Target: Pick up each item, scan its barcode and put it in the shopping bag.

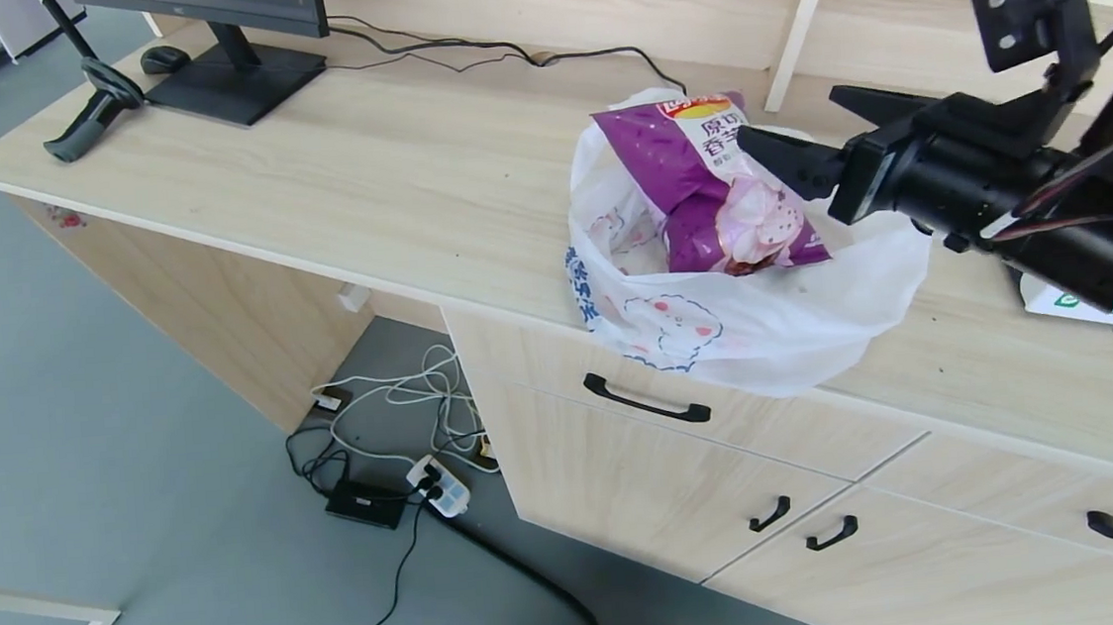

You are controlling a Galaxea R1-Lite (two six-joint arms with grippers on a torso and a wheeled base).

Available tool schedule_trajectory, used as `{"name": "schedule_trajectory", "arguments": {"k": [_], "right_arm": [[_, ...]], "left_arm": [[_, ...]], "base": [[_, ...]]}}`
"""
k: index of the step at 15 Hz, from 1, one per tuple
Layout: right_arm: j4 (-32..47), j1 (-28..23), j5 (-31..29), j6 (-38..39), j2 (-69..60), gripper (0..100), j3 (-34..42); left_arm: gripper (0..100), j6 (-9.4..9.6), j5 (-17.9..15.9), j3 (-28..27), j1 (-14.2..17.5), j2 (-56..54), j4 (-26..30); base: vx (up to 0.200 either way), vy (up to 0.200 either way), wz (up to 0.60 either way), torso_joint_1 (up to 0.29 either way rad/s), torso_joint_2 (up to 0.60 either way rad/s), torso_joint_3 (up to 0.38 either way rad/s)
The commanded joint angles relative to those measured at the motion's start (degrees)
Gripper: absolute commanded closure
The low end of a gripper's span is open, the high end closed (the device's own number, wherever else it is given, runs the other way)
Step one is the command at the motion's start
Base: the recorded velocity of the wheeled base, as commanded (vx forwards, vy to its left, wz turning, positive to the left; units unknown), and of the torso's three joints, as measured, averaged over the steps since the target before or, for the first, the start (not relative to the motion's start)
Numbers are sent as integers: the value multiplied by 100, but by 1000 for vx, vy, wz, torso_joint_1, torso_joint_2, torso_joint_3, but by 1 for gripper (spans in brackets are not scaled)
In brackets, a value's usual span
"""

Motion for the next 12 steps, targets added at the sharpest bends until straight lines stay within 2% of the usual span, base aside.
{"name": "schedule_trajectory", "arguments": {"k": [1, 2, 4, 6, 12], "right_arm": [[202, 292, 21, 80, -1074, 0, 542], [562, 292, 162, 326, -1443, 0, 815], [571, 169, 575, 387, -1531, 0, 1052], [430, 55, 988, 264, -1522, 0, 1149], [360, -147, 1006, 255, -1522, 0, 1131]], "left_arm": [[0, -5, 1, 0, 2, 6, -4], [0, -5, 1, 0, 2, -2, 13], [0, 13, 1, 0, 2, -2, 13], [0, 22, 1, 0, 2, -2, 13], [0, 13, 1, 0, 2, -2, 22]], "base": [[0, 0, 0, 0, 0, 0], [0, 0, 0, 0, 0, 0], [0, 0, 0, 0, 0, 0], [0, 0, -600, 2, 0, 2], [0, 0, -600, 5, 1, 3]]}}
